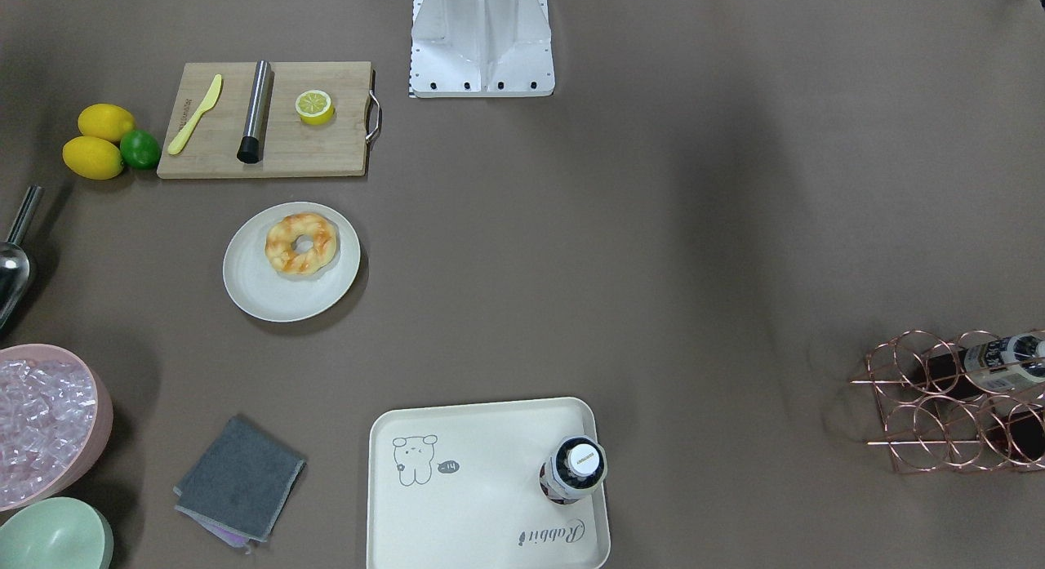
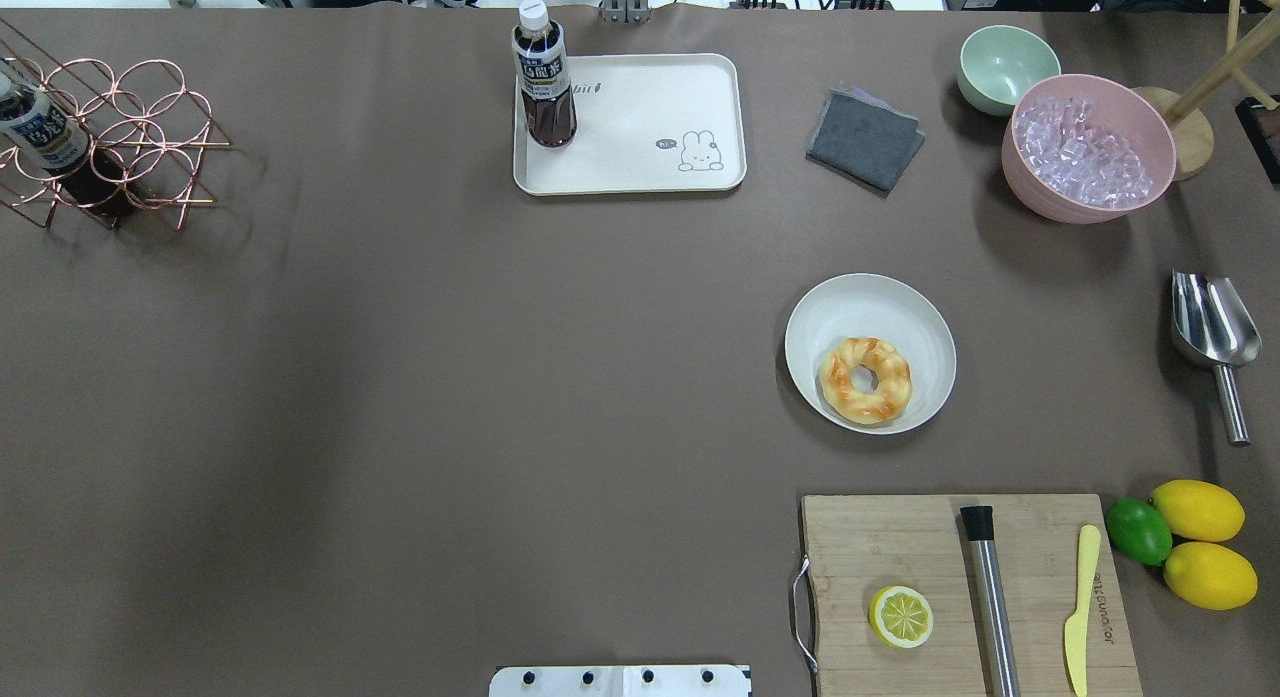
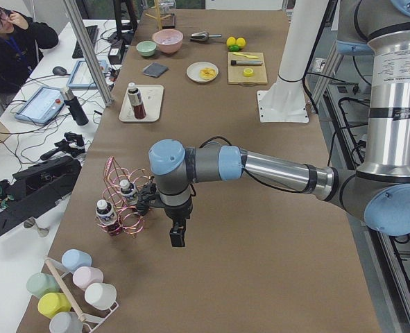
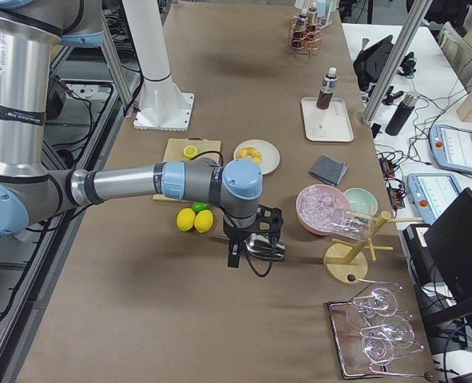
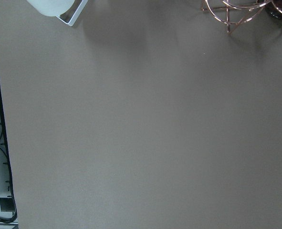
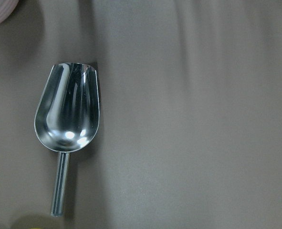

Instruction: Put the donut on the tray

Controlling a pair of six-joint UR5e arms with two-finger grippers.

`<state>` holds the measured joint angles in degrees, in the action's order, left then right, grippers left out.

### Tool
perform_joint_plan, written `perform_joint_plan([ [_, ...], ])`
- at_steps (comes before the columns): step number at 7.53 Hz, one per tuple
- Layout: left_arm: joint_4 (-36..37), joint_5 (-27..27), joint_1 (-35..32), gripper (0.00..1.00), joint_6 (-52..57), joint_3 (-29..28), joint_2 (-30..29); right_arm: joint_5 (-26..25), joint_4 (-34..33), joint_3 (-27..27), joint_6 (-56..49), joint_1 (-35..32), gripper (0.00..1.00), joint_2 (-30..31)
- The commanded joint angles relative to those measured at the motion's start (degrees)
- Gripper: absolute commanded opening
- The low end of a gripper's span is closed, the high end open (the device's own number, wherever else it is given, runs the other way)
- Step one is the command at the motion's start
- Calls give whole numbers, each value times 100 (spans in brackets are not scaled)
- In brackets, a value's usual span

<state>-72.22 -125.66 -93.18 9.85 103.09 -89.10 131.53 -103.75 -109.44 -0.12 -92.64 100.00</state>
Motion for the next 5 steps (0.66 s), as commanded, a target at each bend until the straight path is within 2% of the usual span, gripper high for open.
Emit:
perform_joint_plan([
  [1, 7, 15, -25, 98, 0, -25, 15, 145, 22, -25, -49, -8, 100, 89],
  [5, 7, 24, -148, 98, 26, -52, 59, 224, 22, -104, -5, -8, 100, 28],
])
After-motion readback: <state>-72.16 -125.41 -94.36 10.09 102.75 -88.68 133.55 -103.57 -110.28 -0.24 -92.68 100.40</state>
